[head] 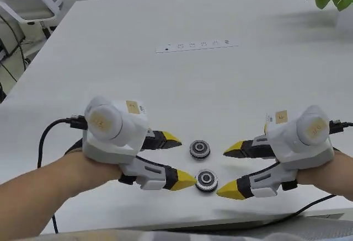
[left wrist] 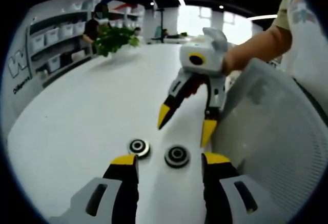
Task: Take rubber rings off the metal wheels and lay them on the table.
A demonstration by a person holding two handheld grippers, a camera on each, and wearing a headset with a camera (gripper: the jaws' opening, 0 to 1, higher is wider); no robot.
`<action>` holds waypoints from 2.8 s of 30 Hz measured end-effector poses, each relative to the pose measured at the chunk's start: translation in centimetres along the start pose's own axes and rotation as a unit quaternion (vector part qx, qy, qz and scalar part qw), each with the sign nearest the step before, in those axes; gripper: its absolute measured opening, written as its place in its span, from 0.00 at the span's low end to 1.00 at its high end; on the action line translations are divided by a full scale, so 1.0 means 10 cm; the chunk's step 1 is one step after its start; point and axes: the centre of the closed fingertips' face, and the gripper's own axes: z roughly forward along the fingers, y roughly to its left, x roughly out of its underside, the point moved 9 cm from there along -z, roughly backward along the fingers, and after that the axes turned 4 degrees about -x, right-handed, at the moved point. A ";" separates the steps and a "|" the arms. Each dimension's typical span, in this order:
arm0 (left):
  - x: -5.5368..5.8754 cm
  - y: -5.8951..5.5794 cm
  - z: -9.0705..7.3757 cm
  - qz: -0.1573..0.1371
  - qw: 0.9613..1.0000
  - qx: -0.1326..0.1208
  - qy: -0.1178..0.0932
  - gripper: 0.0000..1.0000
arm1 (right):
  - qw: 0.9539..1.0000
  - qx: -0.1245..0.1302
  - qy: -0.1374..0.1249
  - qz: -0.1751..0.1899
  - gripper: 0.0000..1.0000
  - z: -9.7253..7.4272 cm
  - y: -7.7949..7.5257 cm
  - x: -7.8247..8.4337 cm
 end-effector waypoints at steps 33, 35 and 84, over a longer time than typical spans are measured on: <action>0.14 -0.12 0.45 -0.014 0.998 0.040 0.036 0.26 | 1.000 -0.020 0.009 0.011 0.44 0.13 0.04 0.11; 0.14 -0.12 0.45 -0.014 0.999 0.038 0.034 0.25 | 1.000 -0.021 0.011 0.011 0.44 0.14 0.04 0.11; 0.15 -0.17 0.50 0.032 0.999 -0.013 0.019 0.13 | 1.000 -0.018 -0.004 -0.017 0.22 0.18 0.02 0.10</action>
